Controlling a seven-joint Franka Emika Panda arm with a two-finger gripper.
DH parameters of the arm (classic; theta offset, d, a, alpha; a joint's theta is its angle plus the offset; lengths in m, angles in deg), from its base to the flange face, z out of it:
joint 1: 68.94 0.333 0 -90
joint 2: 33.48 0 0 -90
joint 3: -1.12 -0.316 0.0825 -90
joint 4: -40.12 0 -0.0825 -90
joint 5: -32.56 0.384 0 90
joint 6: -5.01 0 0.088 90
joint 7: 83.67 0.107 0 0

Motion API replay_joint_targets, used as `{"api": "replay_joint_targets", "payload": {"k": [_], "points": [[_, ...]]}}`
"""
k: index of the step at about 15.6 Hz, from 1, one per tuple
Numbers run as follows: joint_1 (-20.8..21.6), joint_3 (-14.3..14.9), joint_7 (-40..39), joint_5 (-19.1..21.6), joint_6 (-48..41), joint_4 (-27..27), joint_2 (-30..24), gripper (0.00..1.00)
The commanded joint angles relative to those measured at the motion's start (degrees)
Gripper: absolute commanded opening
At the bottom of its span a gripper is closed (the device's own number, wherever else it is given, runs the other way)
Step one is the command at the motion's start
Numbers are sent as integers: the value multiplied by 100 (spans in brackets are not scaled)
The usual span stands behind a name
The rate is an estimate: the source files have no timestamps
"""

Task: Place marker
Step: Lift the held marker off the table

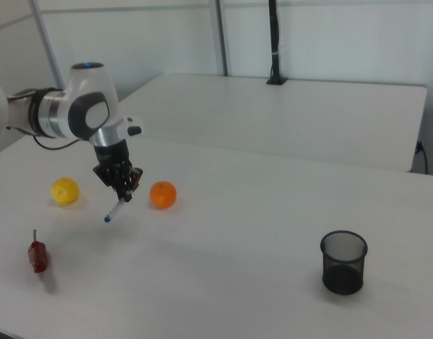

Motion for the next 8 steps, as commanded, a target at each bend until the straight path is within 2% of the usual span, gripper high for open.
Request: {"api": "replay_joint_targets", "payload": {"k": [1, 5, 8], "points": [[-164, 74, 76, 72, -639, 169, -549, 0], [-420, 100, 68, 213, -955, 222, -1077, 0], [-429, 442, 67, 476, -1289, 398, -1384, 0]]}}
